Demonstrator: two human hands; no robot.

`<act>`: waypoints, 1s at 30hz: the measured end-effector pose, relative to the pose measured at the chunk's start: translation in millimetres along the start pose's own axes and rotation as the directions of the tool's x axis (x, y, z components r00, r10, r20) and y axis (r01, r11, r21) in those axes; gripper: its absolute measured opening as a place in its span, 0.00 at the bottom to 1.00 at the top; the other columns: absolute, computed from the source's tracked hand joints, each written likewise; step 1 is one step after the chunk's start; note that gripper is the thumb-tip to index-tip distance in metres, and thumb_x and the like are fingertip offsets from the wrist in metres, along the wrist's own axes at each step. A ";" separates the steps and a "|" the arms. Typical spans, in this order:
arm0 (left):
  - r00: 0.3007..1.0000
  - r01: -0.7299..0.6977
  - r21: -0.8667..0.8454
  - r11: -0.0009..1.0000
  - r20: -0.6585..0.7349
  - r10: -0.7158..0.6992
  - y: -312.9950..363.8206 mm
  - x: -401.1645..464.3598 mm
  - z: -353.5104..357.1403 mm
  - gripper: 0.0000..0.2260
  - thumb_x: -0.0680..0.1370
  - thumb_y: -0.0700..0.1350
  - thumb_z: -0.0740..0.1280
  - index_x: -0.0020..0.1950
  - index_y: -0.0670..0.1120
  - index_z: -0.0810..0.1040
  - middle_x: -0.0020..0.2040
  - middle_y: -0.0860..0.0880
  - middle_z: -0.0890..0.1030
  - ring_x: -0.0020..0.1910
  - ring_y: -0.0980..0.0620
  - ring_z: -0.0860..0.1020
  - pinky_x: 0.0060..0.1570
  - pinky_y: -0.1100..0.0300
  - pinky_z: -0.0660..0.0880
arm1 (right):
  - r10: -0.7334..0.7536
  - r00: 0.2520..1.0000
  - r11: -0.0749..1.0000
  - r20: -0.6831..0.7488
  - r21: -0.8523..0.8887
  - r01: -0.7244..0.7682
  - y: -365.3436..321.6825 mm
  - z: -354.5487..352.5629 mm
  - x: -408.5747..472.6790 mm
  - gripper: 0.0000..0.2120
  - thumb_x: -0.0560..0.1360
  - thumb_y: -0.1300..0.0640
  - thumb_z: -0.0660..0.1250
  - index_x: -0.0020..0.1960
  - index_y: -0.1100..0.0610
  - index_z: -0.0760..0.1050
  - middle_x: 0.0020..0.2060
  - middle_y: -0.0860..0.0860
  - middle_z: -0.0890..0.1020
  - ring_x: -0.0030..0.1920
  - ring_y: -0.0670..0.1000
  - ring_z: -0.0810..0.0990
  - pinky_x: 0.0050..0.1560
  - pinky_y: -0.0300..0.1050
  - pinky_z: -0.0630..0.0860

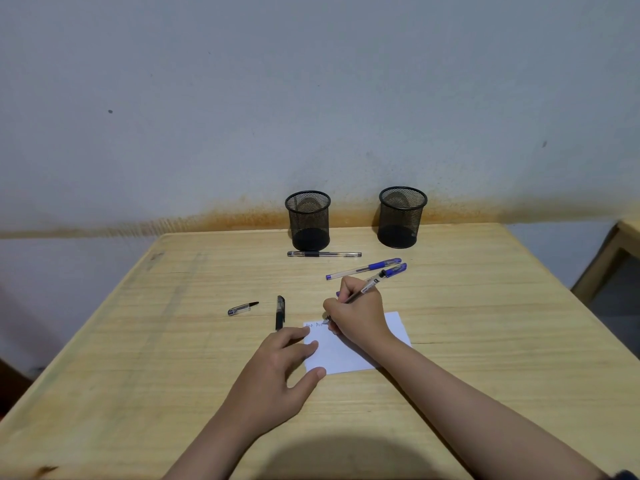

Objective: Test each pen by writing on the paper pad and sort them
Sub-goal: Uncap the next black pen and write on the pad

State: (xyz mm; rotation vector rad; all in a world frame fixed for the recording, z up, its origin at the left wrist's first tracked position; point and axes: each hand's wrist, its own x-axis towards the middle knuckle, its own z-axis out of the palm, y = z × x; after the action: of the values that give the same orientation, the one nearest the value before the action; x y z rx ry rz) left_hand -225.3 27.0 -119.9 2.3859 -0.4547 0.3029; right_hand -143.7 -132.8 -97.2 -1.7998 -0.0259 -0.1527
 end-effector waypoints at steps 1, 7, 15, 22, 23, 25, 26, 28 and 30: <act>1.000 0.002 -0.004 1.000 0.001 -0.002 -0.3 -0.1 0.2 0.19 0.70 0.61 0.64 0.57 0.54 0.79 0.62 0.62 0.71 0.63 0.67 0.68 0.54 0.79 0.64 | 0.000 1.000 1.000 -0.001 0.001 0.000 0.2 0.1 -0.3 0.16 0.70 0.70 0.66 0.30 0.58 0.64 0.27 0.60 0.71 0.26 0.59 0.78 0.23 0.39 0.74; 1.000 0.004 -0.032 0.999 0.007 -0.004 0.2 0.3 -1.6 0.20 0.71 0.62 0.63 0.57 0.53 0.79 0.62 0.62 0.71 0.63 0.67 0.68 0.54 0.77 0.66 | 0.054 0.998 0.990 -0.024 0.129 -0.050 0.0 -2.1 0.1 0.12 0.71 0.69 0.66 0.33 0.61 0.66 0.25 0.62 0.74 0.23 0.55 0.78 0.25 0.42 0.76; 0.970 0.082 -0.180 0.980 -0.211 -0.120 -0.9 13.7 -32.9 0.18 0.71 0.56 0.63 0.56 0.49 0.80 0.59 0.56 0.77 0.60 0.63 0.73 0.55 0.76 0.66 | 0.152 0.987 0.913 0.044 0.376 -0.157 -10.8 -13.4 -2.8 0.18 0.73 0.49 0.71 0.34 0.57 0.67 0.20 0.54 0.68 0.18 0.51 0.66 0.20 0.38 0.65; 0.932 0.256 0.141 0.956 -0.298 -0.206 -53.5 33.0 -52.8 0.11 0.74 0.38 0.68 0.55 0.43 0.80 0.53 0.48 0.80 0.54 0.46 0.74 0.52 0.58 0.68 | -0.010 0.998 0.892 0.065 0.452 -0.021 -40.0 -43.5 -6.5 0.09 0.73 0.58 0.71 0.37 0.60 0.75 0.27 0.52 0.77 0.21 0.49 0.68 0.22 0.38 0.67; 0.937 0.278 0.178 0.944 -0.267 -0.225 -58.6 34.6 -52.8 0.11 0.74 0.39 0.68 0.55 0.43 0.80 0.52 0.49 0.80 0.54 0.46 0.74 0.52 0.58 0.69 | -0.019 0.995 0.896 0.094 0.442 -0.025 -41.9 -46.1 -9.1 0.07 0.73 0.59 0.71 0.38 0.60 0.77 0.28 0.53 0.78 0.22 0.48 0.69 0.22 0.38 0.68; 0.934 0.318 0.194 0.928 -0.233 -0.271 -63.5 38.1 -53.6 0.08 0.74 0.41 0.68 0.52 0.46 0.81 0.48 0.51 0.80 0.52 0.47 0.76 0.49 0.58 0.70 | -0.019 0.987 0.903 0.163 0.426 -0.053 -43.3 -49.3 -15.7 0.04 0.73 0.60 0.71 0.41 0.60 0.79 0.32 0.55 0.81 0.22 0.48 0.69 0.22 0.38 0.69; 0.930 0.329 0.183 0.926 -0.233 -0.284 -62.8 40.0 -54.3 0.06 0.74 0.42 0.68 0.49 0.47 0.82 0.46 0.52 0.79 0.50 0.48 0.76 0.47 0.58 0.71 | -0.014 0.982 0.912 0.191 0.406 -0.066 -43.8 -50.4 -18.9 0.03 0.74 0.60 0.70 0.43 0.60 0.80 0.33 0.55 0.82 0.23 0.47 0.70 0.22 0.38 0.69; 0.918 0.339 0.114 0.934 -0.256 -0.302 -53.9 44.1 -56.3 0.04 0.73 0.42 0.69 0.45 0.50 0.81 0.43 0.54 0.80 0.48 0.51 0.78 0.46 0.58 0.73 | -0.015 0.975 0.929 0.222 0.363 -0.068 -44.7 -52.9 -23.3 0.03 0.75 0.62 0.68 0.47 0.60 0.80 0.35 0.54 0.83 0.24 0.47 0.70 0.23 0.39 0.69; 0.903 0.329 -0.088 0.940 -0.262 -0.341 -35.1 47.8 -57.2 0.05 0.73 0.41 0.69 0.43 0.51 0.82 0.43 0.56 0.81 0.46 0.56 0.78 0.46 0.60 0.74 | -0.051 0.972 0.943 0.229 0.330 -0.028 -46.7 -54.2 -25.9 0.04 0.75 0.64 0.67 0.47 0.60 0.80 0.35 0.54 0.84 0.24 0.47 0.70 0.23 0.40 0.69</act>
State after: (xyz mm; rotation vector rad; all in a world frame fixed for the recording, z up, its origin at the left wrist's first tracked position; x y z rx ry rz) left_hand -173.1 78.3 -82.0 2.2844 0.0804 0.4513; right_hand -178.9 -172.7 -42.9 -1.4711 -0.2195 0.0559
